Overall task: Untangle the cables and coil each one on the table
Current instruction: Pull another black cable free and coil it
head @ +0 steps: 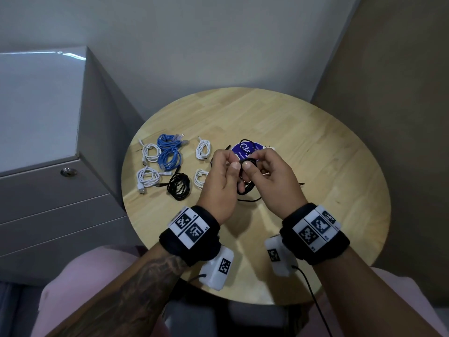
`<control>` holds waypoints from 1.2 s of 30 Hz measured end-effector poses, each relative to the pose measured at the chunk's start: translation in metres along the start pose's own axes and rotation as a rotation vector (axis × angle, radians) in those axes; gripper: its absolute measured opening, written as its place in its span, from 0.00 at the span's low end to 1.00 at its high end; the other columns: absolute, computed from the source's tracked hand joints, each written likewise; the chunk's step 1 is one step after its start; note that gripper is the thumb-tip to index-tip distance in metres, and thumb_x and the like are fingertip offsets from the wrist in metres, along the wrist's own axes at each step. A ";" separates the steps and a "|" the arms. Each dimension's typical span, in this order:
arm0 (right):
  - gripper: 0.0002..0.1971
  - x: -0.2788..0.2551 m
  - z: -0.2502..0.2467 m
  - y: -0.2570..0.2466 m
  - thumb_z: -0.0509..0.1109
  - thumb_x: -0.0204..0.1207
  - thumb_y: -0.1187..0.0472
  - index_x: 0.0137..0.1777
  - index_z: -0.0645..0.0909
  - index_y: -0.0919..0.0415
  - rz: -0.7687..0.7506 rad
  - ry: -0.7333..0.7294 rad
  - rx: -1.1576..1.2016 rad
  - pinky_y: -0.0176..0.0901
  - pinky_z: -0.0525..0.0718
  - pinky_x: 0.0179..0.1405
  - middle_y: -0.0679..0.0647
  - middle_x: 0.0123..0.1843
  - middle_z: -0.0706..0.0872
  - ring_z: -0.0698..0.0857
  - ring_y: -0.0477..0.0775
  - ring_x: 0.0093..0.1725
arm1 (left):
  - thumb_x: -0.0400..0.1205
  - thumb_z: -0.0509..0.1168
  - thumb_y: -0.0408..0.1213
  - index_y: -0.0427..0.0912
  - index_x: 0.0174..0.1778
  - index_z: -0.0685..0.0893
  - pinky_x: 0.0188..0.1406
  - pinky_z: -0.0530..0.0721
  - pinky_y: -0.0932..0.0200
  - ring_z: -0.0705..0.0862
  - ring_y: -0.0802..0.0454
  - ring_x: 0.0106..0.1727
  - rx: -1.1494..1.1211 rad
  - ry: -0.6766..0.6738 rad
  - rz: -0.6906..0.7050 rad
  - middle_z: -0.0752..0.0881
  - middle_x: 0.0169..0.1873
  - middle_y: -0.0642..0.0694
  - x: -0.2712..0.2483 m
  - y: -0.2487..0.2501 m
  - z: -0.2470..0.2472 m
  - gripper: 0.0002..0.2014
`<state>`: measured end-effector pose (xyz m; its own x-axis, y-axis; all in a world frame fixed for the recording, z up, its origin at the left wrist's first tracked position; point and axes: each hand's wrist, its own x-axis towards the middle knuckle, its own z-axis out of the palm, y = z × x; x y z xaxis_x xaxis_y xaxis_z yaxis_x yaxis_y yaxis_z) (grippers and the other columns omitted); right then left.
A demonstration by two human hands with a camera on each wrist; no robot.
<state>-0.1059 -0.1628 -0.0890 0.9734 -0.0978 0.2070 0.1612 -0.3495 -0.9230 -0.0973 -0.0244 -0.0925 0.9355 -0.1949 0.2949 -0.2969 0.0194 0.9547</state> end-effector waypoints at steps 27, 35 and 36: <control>0.09 0.004 -0.009 -0.012 0.73 0.82 0.62 0.40 0.89 0.60 0.117 0.175 0.164 0.42 0.84 0.49 0.63 0.43 0.90 0.86 0.53 0.42 | 0.86 0.61 0.25 0.40 0.54 0.75 0.34 0.76 0.70 0.78 0.65 0.31 -0.175 -0.121 -0.186 0.85 0.33 0.57 0.005 -0.010 0.006 0.06; 0.12 0.018 -0.017 -0.005 0.71 0.83 0.66 0.37 0.84 0.61 0.155 0.298 0.267 0.34 0.81 0.37 0.54 0.39 0.88 0.81 0.46 0.35 | 0.87 0.57 0.26 0.30 0.65 0.79 0.35 0.76 0.72 0.78 0.64 0.32 -0.194 -0.172 -0.303 0.78 0.31 0.49 0.001 -0.013 0.006 0.12; 0.12 0.019 -0.017 -0.006 0.70 0.84 0.66 0.37 0.84 0.62 0.151 0.302 0.279 0.34 0.82 0.37 0.54 0.40 0.88 0.82 0.46 0.35 | 0.87 0.57 0.26 0.29 0.66 0.78 0.34 0.76 0.72 0.78 0.65 0.31 -0.196 -0.168 -0.311 0.78 0.32 0.47 0.001 -0.014 0.005 0.13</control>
<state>-0.0915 -0.1781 -0.0745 0.9048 -0.4114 0.1099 0.0985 -0.0489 -0.9939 -0.0932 -0.0300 -0.1057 0.9256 -0.3784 -0.0040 0.0523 0.1175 0.9917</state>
